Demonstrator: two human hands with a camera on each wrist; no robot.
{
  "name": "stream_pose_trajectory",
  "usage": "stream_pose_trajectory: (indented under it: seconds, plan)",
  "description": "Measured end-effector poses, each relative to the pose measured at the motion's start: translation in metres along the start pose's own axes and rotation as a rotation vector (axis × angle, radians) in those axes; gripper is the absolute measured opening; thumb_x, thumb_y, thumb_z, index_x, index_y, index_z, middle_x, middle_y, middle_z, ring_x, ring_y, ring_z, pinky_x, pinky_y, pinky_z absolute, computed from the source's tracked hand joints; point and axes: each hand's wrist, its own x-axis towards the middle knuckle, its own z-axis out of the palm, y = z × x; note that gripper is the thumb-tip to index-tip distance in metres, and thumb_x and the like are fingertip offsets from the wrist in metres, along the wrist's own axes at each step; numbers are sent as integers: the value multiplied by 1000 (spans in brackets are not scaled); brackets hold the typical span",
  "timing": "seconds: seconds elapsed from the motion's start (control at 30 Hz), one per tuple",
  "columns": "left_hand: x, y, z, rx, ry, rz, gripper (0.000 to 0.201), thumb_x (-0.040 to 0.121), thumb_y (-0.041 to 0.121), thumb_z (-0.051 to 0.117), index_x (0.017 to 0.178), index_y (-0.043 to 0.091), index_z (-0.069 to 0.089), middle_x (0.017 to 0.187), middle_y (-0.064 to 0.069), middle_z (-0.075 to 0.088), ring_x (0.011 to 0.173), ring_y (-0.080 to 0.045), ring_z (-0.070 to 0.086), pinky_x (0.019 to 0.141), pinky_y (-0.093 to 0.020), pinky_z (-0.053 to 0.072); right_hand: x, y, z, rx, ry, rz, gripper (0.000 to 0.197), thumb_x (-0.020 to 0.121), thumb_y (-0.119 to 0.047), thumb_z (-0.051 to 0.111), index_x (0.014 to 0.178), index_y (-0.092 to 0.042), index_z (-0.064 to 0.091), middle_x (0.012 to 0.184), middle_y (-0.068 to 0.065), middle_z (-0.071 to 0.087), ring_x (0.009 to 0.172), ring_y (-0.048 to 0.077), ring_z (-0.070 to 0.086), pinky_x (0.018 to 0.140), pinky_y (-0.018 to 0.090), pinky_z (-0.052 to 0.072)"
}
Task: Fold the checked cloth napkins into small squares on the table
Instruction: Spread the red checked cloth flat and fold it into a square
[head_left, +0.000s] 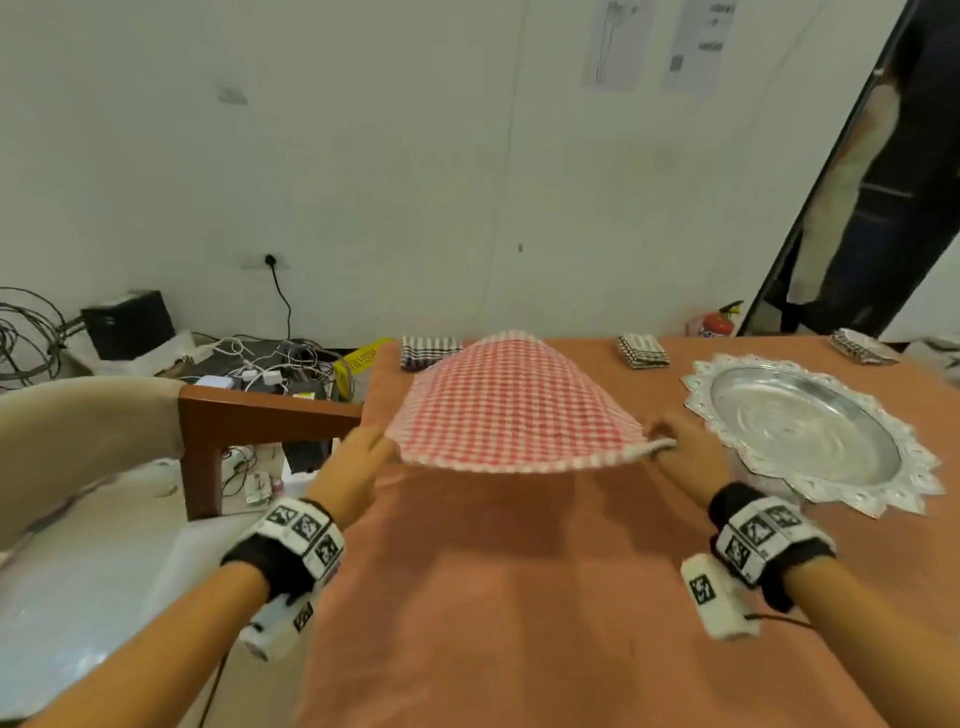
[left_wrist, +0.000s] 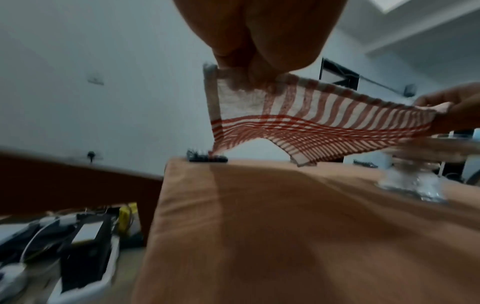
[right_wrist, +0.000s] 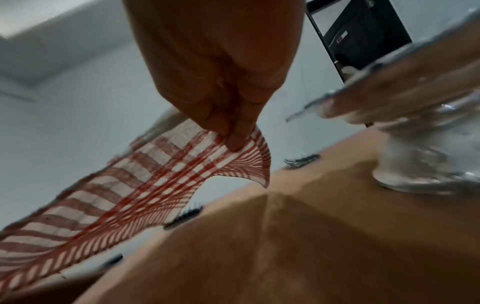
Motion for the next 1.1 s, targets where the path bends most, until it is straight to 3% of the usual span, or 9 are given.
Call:
stream_pose_trajectory:
  seconds: [0.1, 0.23, 0.33, 0.43, 0.67, 0.8, 0.9, 1.03, 1.1]
  plan:
    - [-38, 11, 39, -83, -155, -163, 21, 86, 3, 49, 84, 24, 55, 89, 5, 59, 78, -11, 50, 80, -26, 41, -35, 29, 30, -33, -81, 33, 32, 75, 10, 56, 104, -4, 59, 91, 8, 63, 86, 26, 61, 71, 25, 40]
    - [-89, 21, 64, -140, -231, 58, 70, 37, -18, 66, 93, 20, 46, 84, -8, 64, 79, -15, 42, 67, -25, 38, -80, 53, 53, -34, -58, 21, 18, 80, 0, 63, 97, -2, 60, 82, 14, 67, 76, 31, 63, 68, 36, 45]
    - [-109, 35, 51, -151, -215, 117, 74, 29, -21, 64, 89, 18, 46, 77, -9, 65, 75, -14, 37, 67, -26, 32, -109, 67, 57, 1, -50, 4, 10, 86, -3, 56, 91, -3, 64, 79, 15, 67, 74, 32, 63, 68, 36, 43]
    - [-125, 35, 45, -112, -244, 146, 76, 27, -22, 64, 90, 18, 47, 79, -8, 66, 77, -13, 38, 69, -25, 31, -134, 75, 53, -37, -33, -41, 33, 79, -21, 44, 83, 1, 69, 77, 15, 69, 71, 28, 61, 64, 31, 36]
    - [-158, 35, 50, -159, -362, 249, 50, 55, -13, 66, 87, 22, 49, 78, -3, 63, 76, -11, 42, 65, -22, 38, -165, 91, 42, -312, -131, -337, 35, 67, -16, 38, 66, -6, 72, 66, 9, 71, 57, 29, 64, 63, 34, 49]
    - [-171, 44, 48, -104, -540, 273, 39, 56, -3, 77, 85, 21, 63, 81, 2, 66, 70, -16, 62, 58, -20, 51, -173, 102, 41, -428, -332, -258, 32, 68, -8, 41, 65, -7, 72, 70, 7, 71, 66, 32, 65, 72, 33, 47]
    - [-171, 52, 41, -71, -777, 211, 18, 84, 6, 57, 99, 13, 65, 100, -5, 64, 92, -24, 61, 77, -28, 49, -179, 97, 41, -505, -462, -106, 30, 71, 7, 50, 77, -9, 74, 89, 6, 73, 92, 30, 62, 86, 36, 45]
    - [-149, 83, 40, -64, -554, 126, 29, 80, 1, 62, 109, 8, 66, 103, -11, 67, 93, -26, 65, 78, -29, 51, -180, 43, 63, -359, -304, -73, 39, 74, 14, 48, 97, -5, 73, 102, 13, 70, 102, 32, 60, 91, 38, 45]
    - [-134, 106, 56, -118, -573, 35, 41, 87, -2, 51, 128, 1, 52, 127, -19, 55, 118, -31, 54, 99, -35, 43, -186, 3, 97, -301, -318, -111, 38, 82, 8, 47, 112, -5, 67, 116, 13, 65, 112, 30, 55, 100, 38, 40]
